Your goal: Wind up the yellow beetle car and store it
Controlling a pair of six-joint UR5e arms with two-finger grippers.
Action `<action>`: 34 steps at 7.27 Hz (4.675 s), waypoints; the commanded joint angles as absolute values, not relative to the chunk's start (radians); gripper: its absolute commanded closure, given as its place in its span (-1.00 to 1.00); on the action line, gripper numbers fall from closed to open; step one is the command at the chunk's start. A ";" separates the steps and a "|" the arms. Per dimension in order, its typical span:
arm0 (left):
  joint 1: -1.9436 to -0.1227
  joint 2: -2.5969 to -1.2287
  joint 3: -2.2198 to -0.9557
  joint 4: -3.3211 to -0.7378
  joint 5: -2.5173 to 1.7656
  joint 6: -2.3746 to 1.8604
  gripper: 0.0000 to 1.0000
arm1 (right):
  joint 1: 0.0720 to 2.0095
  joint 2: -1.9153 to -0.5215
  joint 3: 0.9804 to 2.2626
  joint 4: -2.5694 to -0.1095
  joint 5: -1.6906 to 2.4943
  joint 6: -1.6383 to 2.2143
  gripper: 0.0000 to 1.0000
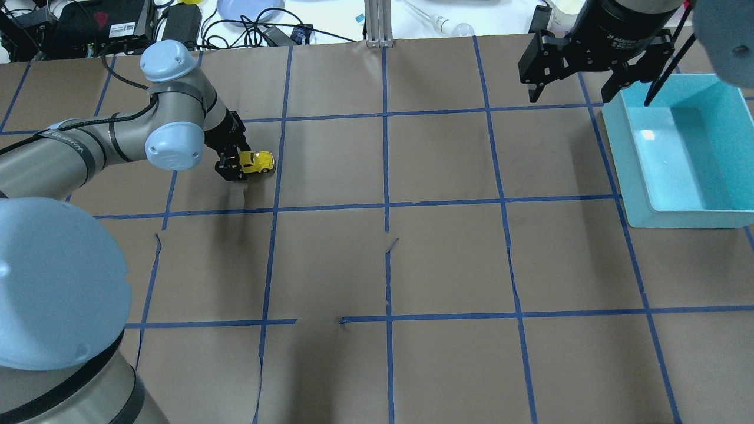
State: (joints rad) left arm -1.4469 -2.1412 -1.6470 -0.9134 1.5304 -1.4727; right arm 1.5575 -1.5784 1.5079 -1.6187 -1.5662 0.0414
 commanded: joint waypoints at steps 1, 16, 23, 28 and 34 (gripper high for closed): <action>-1.448 -2.141 -1.640 -0.914 1.528 -1.471 1.00 | 1.557 -1.578 1.508 -1.618 -1.566 0.041 -1.00; -1.525 -2.171 -1.617 -0.923 1.355 -1.523 1.00 | 1.559 -1.586 1.509 -1.618 -1.568 0.038 -1.00; -1.445 -2.172 -1.617 -0.927 1.358 -1.459 1.00 | 1.557 -1.594 1.517 -1.618 -1.568 0.038 -1.00; -1.388 -2.172 -1.611 -0.940 1.411 -1.405 1.00 | 1.557 -1.594 1.519 -1.618 -1.568 0.038 -1.00; -1.304 -2.172 -1.614 -0.943 1.410 -1.281 1.00 | 1.559 -1.597 1.519 -1.618 -1.568 0.038 -1.00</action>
State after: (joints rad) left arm -1.3243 -2.1721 -1.6160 -0.9419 1.4111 -1.2843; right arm 1.5583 -1.5958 1.5186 -1.6184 -1.5677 0.0384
